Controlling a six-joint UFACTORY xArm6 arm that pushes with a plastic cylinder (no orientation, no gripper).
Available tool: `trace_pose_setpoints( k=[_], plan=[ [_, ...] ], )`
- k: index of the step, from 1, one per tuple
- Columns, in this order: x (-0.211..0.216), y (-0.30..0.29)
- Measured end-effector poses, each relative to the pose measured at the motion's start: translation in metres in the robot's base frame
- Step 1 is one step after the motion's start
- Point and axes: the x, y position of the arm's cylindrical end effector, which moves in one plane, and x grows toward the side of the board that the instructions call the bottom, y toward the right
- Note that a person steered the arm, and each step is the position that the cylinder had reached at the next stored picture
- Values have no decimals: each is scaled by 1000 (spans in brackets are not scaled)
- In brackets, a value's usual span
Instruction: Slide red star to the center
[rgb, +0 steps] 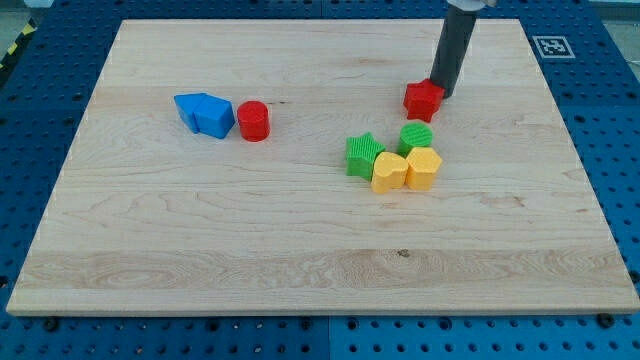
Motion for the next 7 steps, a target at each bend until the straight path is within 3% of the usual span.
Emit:
trace_pose_setpoints(
  k=[3, 7],
  plan=[
    [25, 27],
    [25, -109]
  ],
)
